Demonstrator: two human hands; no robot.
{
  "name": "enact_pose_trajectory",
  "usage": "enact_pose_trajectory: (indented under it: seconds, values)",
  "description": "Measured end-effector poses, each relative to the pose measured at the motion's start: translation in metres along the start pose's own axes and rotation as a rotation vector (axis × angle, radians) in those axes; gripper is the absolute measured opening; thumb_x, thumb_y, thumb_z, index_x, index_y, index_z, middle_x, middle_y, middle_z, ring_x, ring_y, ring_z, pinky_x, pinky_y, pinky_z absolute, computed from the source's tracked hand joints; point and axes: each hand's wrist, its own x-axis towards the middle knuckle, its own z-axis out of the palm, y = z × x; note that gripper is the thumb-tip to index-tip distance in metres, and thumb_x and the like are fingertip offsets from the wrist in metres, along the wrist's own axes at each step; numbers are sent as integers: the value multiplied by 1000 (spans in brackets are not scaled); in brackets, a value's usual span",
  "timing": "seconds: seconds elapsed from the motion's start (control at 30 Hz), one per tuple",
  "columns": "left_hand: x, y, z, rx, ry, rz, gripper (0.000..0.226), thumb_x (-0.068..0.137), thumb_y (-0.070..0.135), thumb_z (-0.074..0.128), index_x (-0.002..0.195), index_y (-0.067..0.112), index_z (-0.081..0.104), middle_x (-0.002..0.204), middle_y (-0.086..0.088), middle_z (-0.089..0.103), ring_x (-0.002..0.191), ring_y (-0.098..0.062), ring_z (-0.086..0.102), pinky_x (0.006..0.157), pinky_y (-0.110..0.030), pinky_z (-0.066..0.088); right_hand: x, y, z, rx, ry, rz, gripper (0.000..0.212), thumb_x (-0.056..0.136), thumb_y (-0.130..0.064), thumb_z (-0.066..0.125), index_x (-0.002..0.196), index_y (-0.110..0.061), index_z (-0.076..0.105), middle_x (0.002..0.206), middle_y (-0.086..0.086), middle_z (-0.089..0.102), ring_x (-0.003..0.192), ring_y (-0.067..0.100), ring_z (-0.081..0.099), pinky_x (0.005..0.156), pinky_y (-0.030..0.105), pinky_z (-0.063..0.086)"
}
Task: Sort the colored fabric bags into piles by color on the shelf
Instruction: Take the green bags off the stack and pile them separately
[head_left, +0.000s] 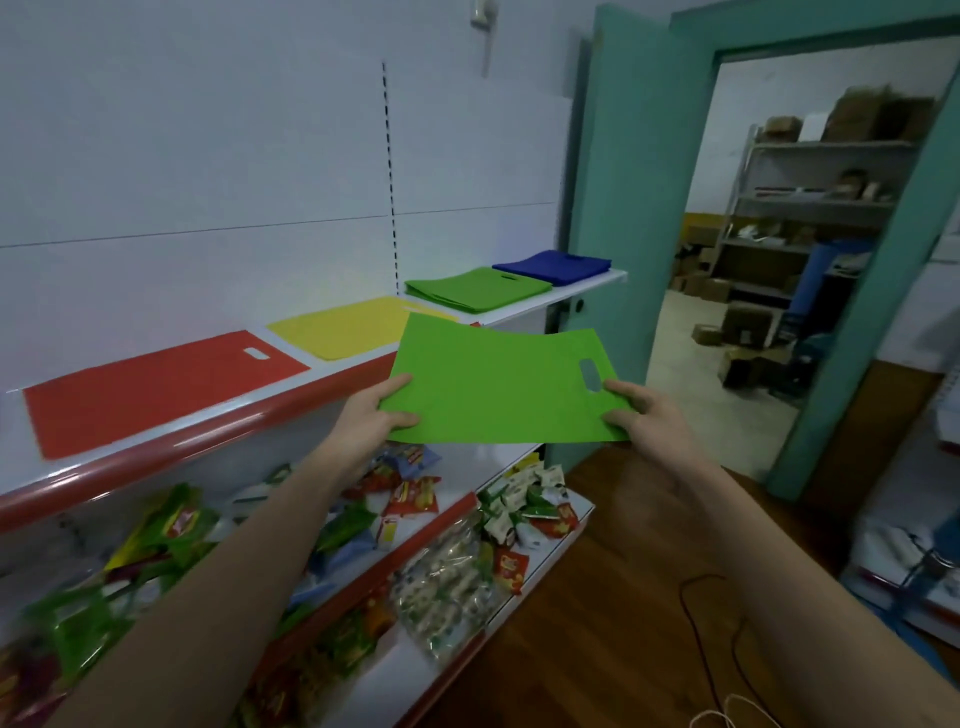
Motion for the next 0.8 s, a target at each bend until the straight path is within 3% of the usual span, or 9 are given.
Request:
enact_pose_trajectory:
  seconds: [0.1,0.2,0.27,0.33,0.47,0.53,0.67,0.73,0.8]
  values:
    - [40,-5,28,22,-27,36,67,83,-5,68,141,24,51,151,1,42,135,-20,44,111,-40,40,31,19,-11,-9,26,20,43,96,3,51,138,-5,51,126,6,52,77,2,53,49,1,39]
    - [83,-11,57,38,-37,65,66,85,-10,65,144,15,48,143,3,43,129,-15,44,98,-22,43,63,32,-22,-51,68,35,43,96,3,51,138,-4,51,132,11,54,93,13,53,51,-1,37]
    - [107,-16,72,44,-63,75,67,84,-10,66,144,14,48,143,3,43,131,-16,42,105,-26,40,85,43,-30,-79,88,41,43,96,3,51,138,-5,52,133,11,53,98,13,51,50,-3,35]
    - [133,-22,83,27,-93,69,68,81,-8,69,142,16,50,146,0,45,131,-21,47,111,-41,39,106,52,-37,-82,103,42,42,96,3,52,138,-4,52,137,12,52,98,12,51,51,-4,35]
    - [181,-26,110,-68,-104,-19,67,83,-13,64,141,17,51,134,-8,58,106,-23,65,85,-36,55,146,74,-53,-26,105,77,43,96,5,51,138,-2,51,121,4,52,75,-10,51,54,-4,37]
    - [201,-28,126,-91,-118,-48,66,85,-13,62,143,16,49,134,-5,57,105,-22,65,84,-36,56,169,84,-64,-7,108,75,44,95,7,50,138,-3,51,122,4,52,74,-15,47,54,-4,37]
    - [239,-34,161,-145,-85,-78,65,85,-14,61,144,12,48,136,-7,56,111,-27,63,90,-40,54,223,104,-86,0,97,55,43,96,8,48,137,-4,52,122,3,51,77,-9,52,55,-3,38]
    - [256,-33,176,-161,-57,-85,62,86,-13,61,142,14,50,132,-5,57,108,-25,65,87,-36,55,252,113,-96,11,77,50,43,96,8,48,137,-4,53,126,5,53,87,2,57,57,-2,41]
    - [273,-29,188,-167,-27,-83,62,87,-11,62,142,16,50,131,-4,58,103,-21,66,83,-32,56,285,120,-107,16,46,30,44,95,8,50,136,-6,55,130,8,55,89,3,58,60,0,44]
